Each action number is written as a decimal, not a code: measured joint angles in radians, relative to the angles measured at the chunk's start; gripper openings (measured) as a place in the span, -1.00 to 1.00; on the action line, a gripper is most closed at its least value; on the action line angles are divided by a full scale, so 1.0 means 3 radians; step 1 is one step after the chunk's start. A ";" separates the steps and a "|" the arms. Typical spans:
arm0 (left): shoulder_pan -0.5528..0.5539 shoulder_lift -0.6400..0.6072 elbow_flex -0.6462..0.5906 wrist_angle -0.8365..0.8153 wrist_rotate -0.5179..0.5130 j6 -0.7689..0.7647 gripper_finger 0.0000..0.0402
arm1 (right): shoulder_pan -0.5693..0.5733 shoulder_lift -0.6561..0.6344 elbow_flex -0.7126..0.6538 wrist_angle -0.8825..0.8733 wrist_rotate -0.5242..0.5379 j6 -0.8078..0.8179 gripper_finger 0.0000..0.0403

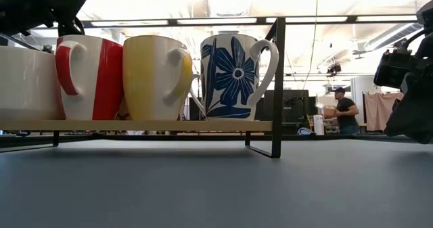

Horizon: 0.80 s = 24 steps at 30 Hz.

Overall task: Place coffee mugs
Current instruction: Return to Home Position

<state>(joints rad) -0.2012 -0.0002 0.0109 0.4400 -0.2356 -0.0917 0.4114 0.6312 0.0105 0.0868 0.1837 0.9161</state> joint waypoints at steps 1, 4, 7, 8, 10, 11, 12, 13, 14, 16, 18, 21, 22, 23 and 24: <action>0.0000 0.0000 0.0000 0.0000 0.0000 0.0000 -0.94 | 0.0000 0.0000 -0.0001 0.0000 0.0000 0.0000 -0.66; 0.0001 0.0000 0.0000 0.0000 0.0000 0.0000 -0.94 | 0.0001 0.0000 0.0000 0.0000 0.0000 0.0000 -0.66; 0.0000 0.0000 0.0000 0.0000 0.0000 0.0000 -0.94 | 0.0001 0.0000 0.0000 0.0000 0.0000 0.0000 -0.66; 0.0000 0.0000 0.0000 0.0000 0.0000 0.0000 -0.94 | 0.0001 0.0000 0.0000 0.0000 0.0000 0.0000 -0.66; 0.0000 0.0000 0.0000 0.0000 0.0000 0.0000 -0.94 | 0.0001 0.0000 0.0000 0.0000 0.0000 0.0000 -0.66; 0.0001 0.0000 0.0000 0.0000 0.0000 0.0000 -0.94 | 0.0000 0.0000 0.0000 0.0000 0.0000 0.0000 -0.66; 0.0001 0.0000 0.0000 0.0000 0.0000 0.0000 -0.94 | 0.0001 0.0000 -0.0001 0.0000 0.0000 0.0000 -0.66; 0.0000 0.0000 0.0000 0.0000 0.0000 0.0000 -0.94 | 0.0000 0.0000 0.0000 0.0000 0.0000 0.0000 -0.66; 0.0000 0.0000 0.0000 0.0000 0.0000 0.0000 -0.94 | 0.0001 0.0000 -0.0001 0.0000 0.0000 0.0000 -0.66; 0.0000 0.0000 0.0000 0.0000 0.0000 0.0000 -0.94 | 0.0000 0.0000 0.0000 0.0000 0.0003 0.0000 -0.66; 0.0001 0.0000 0.0000 0.0000 0.0000 0.0000 -0.94 | 0.0001 -0.0025 0.0000 -0.0009 0.0070 -0.0001 -0.66; 0.0001 0.0000 0.0000 0.0000 0.0001 0.0000 -0.94 | 0.0001 -0.0114 0.0000 -0.0001 0.0348 -0.0002 -0.66; 0.0000 0.0000 0.0000 0.0000 0.0001 0.0000 -0.94 | 0.0001 -0.0161 0.0000 -0.0008 0.0515 -0.0032 -0.66; 0.0001 0.0000 0.0000 0.0001 0.0001 0.0000 -0.94 | 0.0001 -0.0234 -0.0001 -0.0014 0.0727 -0.0106 -0.66; 0.0001 0.0000 0.0000 0.0000 0.0001 0.0000 -0.94 | 0.0001 -0.0324 0.0000 -0.0007 0.0961 -0.0237 -0.66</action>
<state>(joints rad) -0.2008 -0.0002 0.0109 0.4400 -0.2352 -0.0917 0.4118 0.5339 0.0105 0.0848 0.4720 0.8451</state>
